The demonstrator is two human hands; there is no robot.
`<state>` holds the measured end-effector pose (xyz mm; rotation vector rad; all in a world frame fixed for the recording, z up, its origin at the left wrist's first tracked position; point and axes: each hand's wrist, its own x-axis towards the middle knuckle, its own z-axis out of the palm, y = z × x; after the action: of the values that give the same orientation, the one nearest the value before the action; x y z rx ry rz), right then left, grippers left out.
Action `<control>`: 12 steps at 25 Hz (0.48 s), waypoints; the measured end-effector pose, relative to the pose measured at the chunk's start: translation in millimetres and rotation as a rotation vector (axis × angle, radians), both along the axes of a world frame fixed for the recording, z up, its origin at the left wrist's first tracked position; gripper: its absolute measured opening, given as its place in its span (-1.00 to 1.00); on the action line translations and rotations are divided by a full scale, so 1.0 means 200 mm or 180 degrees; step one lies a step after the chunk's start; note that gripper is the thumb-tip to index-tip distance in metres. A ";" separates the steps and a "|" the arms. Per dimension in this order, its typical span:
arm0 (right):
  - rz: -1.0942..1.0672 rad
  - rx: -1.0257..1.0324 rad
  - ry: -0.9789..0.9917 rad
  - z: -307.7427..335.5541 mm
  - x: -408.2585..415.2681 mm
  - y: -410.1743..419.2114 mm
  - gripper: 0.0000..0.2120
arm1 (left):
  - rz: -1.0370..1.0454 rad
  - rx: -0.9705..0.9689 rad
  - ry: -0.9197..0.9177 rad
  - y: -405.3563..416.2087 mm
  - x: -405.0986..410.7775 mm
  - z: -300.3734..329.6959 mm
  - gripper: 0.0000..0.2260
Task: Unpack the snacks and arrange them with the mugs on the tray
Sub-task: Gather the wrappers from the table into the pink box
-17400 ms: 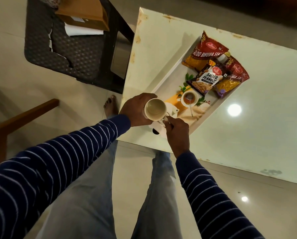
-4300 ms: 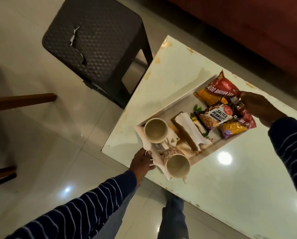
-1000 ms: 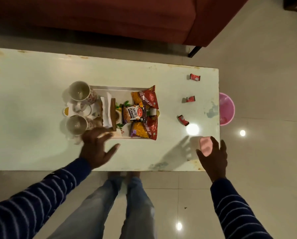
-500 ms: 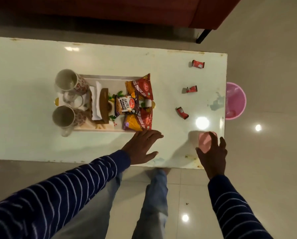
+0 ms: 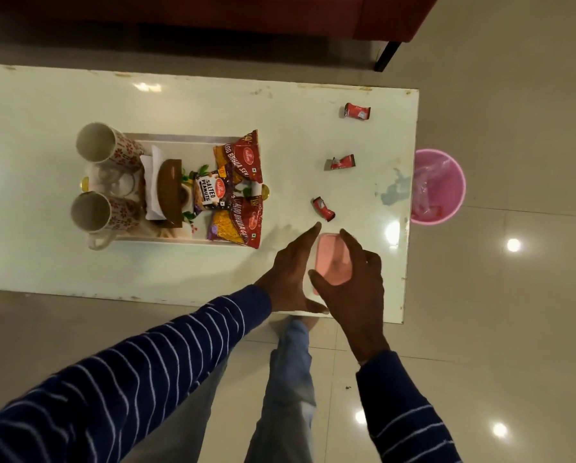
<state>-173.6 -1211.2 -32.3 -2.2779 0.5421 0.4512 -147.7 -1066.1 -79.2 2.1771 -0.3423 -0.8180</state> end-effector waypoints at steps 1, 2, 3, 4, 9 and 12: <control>0.0000 0.0038 -0.0003 0.02 0.01 0.02 -0.13 | 0.0135 -0.0135 -0.0028 -0.01 0.02 0.02 0.22; -0.0007 0.0078 -0.0004 0.04 0.01 0.03 -0.14 | 0.0236 -0.0237 -0.0092 -0.01 0.03 0.03 0.16; -0.0018 0.0112 0.0002 0.05 0.02 0.03 -0.15 | 0.0274 -0.0270 -0.0205 0.00 0.05 0.04 0.09; -0.0011 0.0128 0.0022 0.06 0.03 0.03 -0.15 | 0.0244 -0.0251 -0.0331 0.01 0.06 0.03 0.03; 0.0182 0.0390 0.0397 0.08 0.07 0.01 -0.18 | 0.0006 -0.0194 -0.0529 0.06 0.08 0.04 -0.07; 0.0130 0.0689 0.0395 0.12 0.09 -0.02 -0.26 | -0.0037 -0.0183 -0.0502 0.07 0.08 0.06 -0.05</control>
<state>-155.0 -1214.7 -9.3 -2.0663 0.4837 0.6432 -132.4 -1052.6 -68.0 2.1926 -0.4521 -0.6363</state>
